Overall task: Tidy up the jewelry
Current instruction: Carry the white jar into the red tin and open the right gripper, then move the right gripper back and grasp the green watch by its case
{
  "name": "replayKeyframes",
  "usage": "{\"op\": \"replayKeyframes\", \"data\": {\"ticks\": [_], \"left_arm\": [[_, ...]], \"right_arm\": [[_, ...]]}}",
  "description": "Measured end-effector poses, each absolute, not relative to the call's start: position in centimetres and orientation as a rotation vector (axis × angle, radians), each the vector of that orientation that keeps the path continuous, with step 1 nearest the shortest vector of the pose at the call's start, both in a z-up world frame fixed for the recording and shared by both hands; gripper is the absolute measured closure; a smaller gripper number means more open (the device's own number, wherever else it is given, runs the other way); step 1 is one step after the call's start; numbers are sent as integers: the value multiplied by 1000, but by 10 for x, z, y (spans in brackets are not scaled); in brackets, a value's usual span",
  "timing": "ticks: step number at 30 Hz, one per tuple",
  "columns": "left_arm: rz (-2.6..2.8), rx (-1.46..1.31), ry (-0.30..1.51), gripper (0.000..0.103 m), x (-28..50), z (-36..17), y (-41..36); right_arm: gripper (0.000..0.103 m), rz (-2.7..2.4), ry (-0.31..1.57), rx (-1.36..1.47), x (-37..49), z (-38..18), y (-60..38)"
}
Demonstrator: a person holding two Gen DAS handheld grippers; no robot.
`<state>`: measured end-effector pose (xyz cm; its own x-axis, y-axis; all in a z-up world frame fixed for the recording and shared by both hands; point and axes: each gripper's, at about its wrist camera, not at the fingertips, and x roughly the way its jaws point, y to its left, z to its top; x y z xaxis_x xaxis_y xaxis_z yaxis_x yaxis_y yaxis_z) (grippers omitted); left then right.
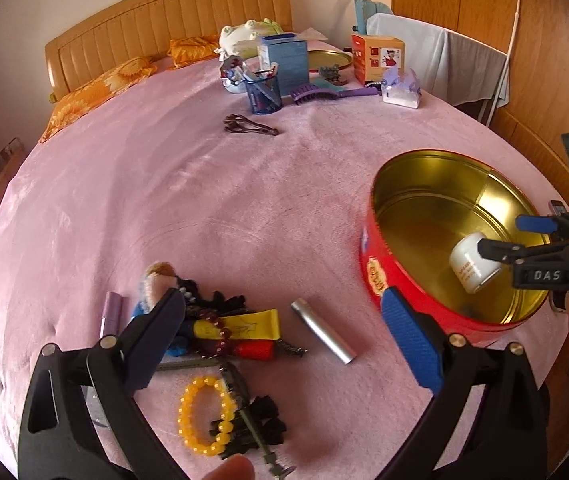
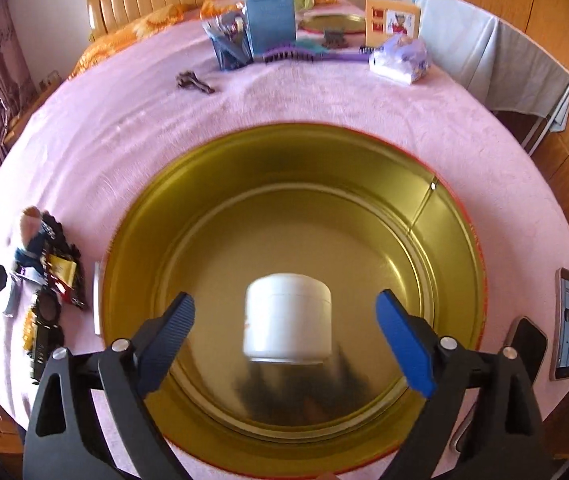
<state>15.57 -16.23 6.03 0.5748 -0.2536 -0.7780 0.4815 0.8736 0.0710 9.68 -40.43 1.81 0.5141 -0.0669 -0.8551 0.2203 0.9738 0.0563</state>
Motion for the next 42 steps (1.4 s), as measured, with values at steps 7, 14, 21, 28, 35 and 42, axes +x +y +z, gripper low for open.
{"op": "replayKeyframes", "data": {"ticks": [7,14,21,28,35,42], "left_arm": [[-306,269,837,7,150,52,-83],[-241,273,821,7,131,29,-27],[-196,257,841,7,131,4,9],[-144,213,832,7,138,-3,35],[-158,193,845,7,133,-10,44],[-185,185,842,7,131,-4,28]], "right_arm": [[7,-17,877,124,82,56,-342],[7,231,789,5,67,73,-241],[7,271,887,-89,90,28,-159],[24,215,984,6,128,-14,-139],[89,188,1066,29,141,-39,-139],[89,212,961,39,118,-16,-154]]}}
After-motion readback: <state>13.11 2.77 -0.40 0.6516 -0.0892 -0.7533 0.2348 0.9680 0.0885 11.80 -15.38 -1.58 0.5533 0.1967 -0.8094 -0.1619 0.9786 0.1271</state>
